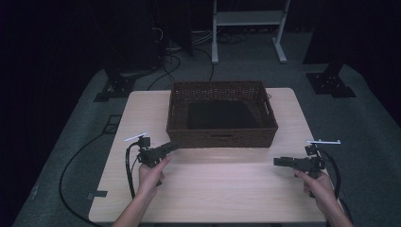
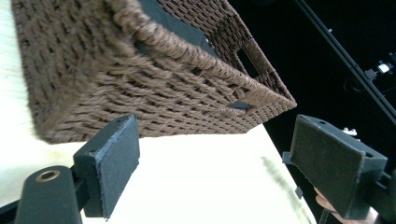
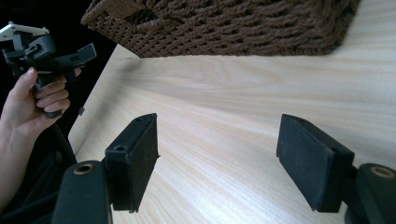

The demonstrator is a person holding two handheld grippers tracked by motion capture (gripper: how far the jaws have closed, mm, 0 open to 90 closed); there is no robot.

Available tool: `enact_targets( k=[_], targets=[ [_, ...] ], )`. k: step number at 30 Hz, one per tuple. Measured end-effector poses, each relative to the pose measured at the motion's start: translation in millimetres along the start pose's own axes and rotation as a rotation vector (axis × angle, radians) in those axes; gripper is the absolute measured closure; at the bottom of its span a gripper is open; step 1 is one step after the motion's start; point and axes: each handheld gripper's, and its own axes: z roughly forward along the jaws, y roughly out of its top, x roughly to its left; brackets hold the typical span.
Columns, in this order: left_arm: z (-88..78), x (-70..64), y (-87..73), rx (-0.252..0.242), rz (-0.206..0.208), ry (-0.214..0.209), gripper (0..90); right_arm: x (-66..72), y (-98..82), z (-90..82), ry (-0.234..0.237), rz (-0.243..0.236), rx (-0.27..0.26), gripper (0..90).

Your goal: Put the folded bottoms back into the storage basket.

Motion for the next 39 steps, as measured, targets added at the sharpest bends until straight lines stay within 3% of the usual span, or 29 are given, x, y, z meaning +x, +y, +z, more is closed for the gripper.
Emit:
enact_targets(
  k=[30,39],
  targets=[
    [-28.0,16.1,-19.9,-0.012,-0.021,0.009,11.7,-17.3,-31.0,-18.4,-0.02,0.045,-0.016,28.7],
    [-38.2,19.8,-26.5,-0.026,-0.033,0.014,11.7,-19.2,-37.0,-22.1,0.002,0.063,-0.035,28.4]
  ],
)
